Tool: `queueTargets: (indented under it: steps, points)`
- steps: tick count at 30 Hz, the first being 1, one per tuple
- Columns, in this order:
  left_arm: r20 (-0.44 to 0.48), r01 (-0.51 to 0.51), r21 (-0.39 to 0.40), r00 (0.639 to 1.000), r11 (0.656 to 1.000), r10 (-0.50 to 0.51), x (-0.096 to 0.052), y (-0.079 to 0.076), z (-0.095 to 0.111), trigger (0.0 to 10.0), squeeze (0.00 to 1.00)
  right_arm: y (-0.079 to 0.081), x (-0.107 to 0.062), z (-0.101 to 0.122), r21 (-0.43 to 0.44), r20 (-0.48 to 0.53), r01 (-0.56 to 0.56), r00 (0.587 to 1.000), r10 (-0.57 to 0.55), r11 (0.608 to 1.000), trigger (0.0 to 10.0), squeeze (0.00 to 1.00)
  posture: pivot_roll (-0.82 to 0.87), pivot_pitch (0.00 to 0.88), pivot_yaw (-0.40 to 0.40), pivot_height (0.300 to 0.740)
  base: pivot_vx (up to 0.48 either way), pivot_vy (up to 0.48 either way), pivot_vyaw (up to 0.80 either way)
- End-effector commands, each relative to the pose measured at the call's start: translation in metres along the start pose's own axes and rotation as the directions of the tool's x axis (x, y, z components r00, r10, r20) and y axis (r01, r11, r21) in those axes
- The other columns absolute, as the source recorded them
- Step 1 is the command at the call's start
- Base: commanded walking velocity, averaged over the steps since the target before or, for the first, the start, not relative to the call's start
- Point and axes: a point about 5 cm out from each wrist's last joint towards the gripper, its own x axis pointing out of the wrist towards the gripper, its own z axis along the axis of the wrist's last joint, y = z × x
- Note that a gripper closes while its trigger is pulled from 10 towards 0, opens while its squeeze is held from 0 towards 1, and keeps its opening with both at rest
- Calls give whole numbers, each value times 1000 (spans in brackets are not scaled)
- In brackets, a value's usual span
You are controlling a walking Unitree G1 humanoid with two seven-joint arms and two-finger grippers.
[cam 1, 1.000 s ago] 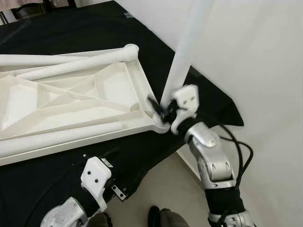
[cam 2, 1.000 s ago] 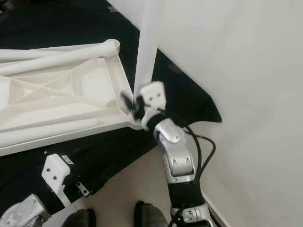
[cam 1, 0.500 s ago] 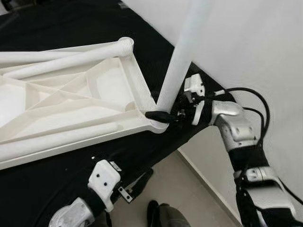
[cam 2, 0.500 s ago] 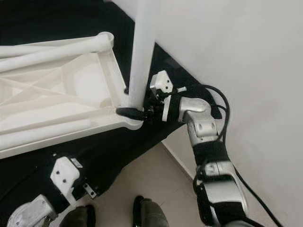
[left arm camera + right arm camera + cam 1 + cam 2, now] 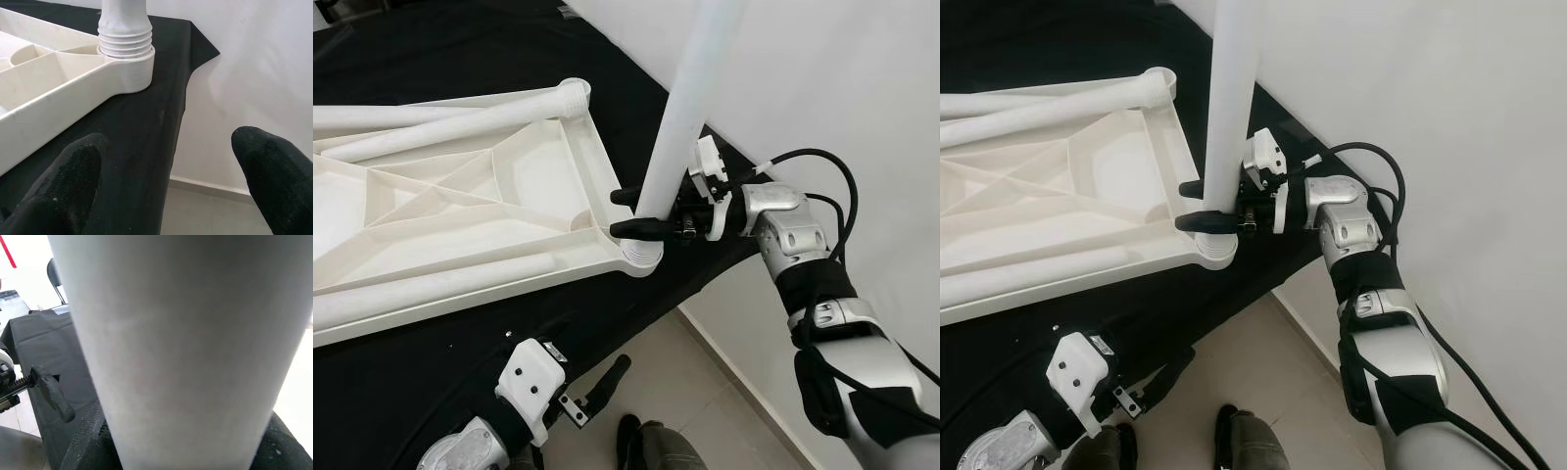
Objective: Building children table
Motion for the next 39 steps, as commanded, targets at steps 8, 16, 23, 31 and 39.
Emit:
queueTargets:
  steps: [8,16,23,31,39]
  points:
    - [11,-27,-23,1000,999,28,-5,2,1,10000,0,30,0,-84,48,-296,871,480,-825,490,0,0,141,273,-124,740,0,0,0]
    - [10,-23,-16,1000,1000,23,0,7,-3,10000,0,65,48,-82,87,-252,765,637,-728,639,0,0,138,257,-104,740,0,0,0]
    - [15,-35,-19,999,999,35,2,7,-4,10000,0,56,56,-62,117,-160,697,716,-680,707,10000,1000,141,256,-119,740,0,0,0]
    - [22,-35,-19,999,999,36,5,5,-4,10000,0,31,47,-11,36,78,336,938,-338,941,10000,0,140,253,-129,740,0,0,0]
    - [25,-31,-21,999,999,32,7,2,-5,10000,0,23,40,2,-44,35,6,999,-4,999,10000,0,153,255,-144,740,0,0,0]
